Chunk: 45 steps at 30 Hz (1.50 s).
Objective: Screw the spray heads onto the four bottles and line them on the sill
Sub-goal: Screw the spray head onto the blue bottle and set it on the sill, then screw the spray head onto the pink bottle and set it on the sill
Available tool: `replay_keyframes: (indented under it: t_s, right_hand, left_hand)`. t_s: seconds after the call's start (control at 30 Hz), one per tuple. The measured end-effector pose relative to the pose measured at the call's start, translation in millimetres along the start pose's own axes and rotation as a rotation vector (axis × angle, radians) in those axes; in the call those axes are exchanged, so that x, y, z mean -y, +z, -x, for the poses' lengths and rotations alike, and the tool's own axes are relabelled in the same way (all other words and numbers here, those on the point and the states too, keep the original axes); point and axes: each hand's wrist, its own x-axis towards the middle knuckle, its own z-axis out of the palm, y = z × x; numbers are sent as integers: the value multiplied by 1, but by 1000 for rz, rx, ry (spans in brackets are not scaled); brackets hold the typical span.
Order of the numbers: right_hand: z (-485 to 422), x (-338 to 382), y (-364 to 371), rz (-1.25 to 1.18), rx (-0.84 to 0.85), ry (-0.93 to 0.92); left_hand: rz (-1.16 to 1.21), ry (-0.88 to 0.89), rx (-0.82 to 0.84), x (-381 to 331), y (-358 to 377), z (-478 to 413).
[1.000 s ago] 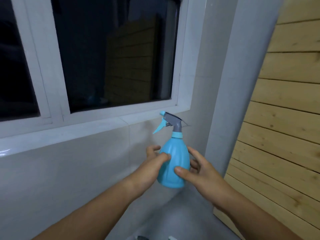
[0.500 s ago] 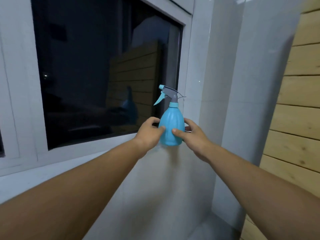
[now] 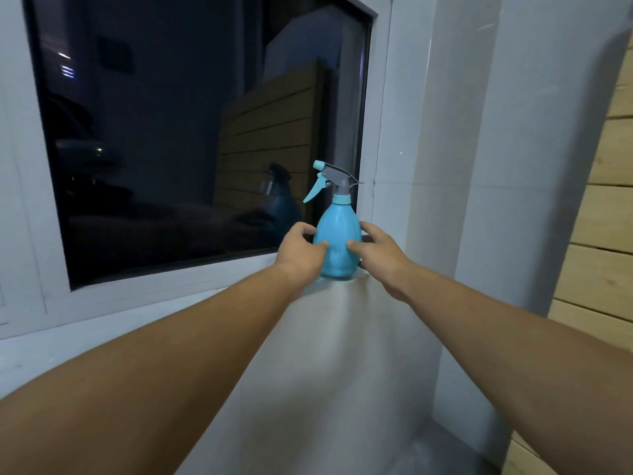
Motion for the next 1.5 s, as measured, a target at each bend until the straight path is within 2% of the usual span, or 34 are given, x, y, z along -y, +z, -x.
replay_keyframes:
  t_s: [0.13, 0.83, 0.93, 1.07, 1.13, 1.2, 1.33, 1.5]
  right_hand:
    - [-6, 1, 5, 30, -13, 35]
    - [-5, -12, 13, 105, -24, -15]
    - [0, -14, 9, 92, -44, -20]
    - [25, -23, -9, 44, -149, -68]
    - [50, -34, -21, 1, -176, -76]
    - [79, -51, -32, -37, -173, -71]
    - [145, -95, -47, -86, -183, 10]
    - [213, -159, -60, -30, -157, 146]
  left_hand:
    - [-5, -29, 1, 3, 2, 1]
    - [-79, -97, 72, 11, 1, 2]
    - [-103, -33, -28, 6, -5, 10]
    - [-63, 201, -114, 0, -10, 46]
    - [-10, 256, -61, 6, -3, 72]
    - [61, 226, 32, 18, 9, 98]
    - [147, 75, 228, 56, 44, 149]
    - [201, -109, 367, 108, 86, 207]
